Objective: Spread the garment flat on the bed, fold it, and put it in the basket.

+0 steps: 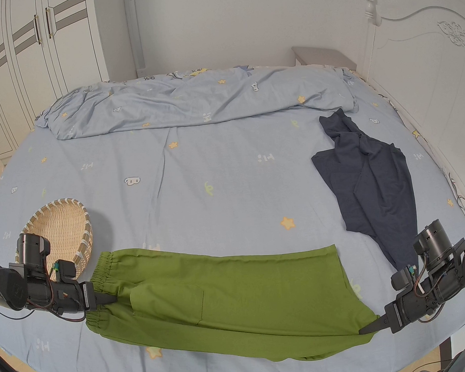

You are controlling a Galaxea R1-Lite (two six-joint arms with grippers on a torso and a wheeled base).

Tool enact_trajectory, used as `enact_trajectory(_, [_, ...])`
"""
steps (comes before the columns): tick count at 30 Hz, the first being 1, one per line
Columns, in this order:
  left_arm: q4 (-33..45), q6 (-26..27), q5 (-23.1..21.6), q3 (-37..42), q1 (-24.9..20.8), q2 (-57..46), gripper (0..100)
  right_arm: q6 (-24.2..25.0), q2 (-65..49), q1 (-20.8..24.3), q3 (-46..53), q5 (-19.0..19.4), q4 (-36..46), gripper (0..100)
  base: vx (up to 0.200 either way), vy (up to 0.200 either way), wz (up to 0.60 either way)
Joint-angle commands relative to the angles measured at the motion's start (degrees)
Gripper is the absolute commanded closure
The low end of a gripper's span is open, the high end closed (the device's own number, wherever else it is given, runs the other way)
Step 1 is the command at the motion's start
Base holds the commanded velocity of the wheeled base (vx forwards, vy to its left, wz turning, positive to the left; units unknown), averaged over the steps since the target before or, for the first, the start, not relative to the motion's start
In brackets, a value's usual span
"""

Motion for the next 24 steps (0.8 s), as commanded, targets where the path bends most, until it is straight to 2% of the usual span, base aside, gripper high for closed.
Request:
enact_trajectory(1, [-0.08,0.03,0.08,0.72,0.22,-0.67,100,0.08,-1.22,0.37,1.92,0.03,-1.17,100,0.0,0.0,0.0])
enact_trajectory(12, [-0.08,2.57,0.08,1.6,0.57,1.79,100,0.17,0.98,1.69,3.86,0.03,-3.72,100,0.0,0.0,0.0])
enact_trajectory(13, [-0.08,2.57,0.08,1.6,0.57,1.79,100,0.17,1.15,1.95,4.21,0.03,-4.42,0,0.0,0.0,0.0])
enact_trajectory(24, [-0.16,4.24,0.26,1.95,0.92,-0.76,100,0.26,0.89,0.46,3.07,-0.32,-5.04,0,0.0,0.0,0.0])
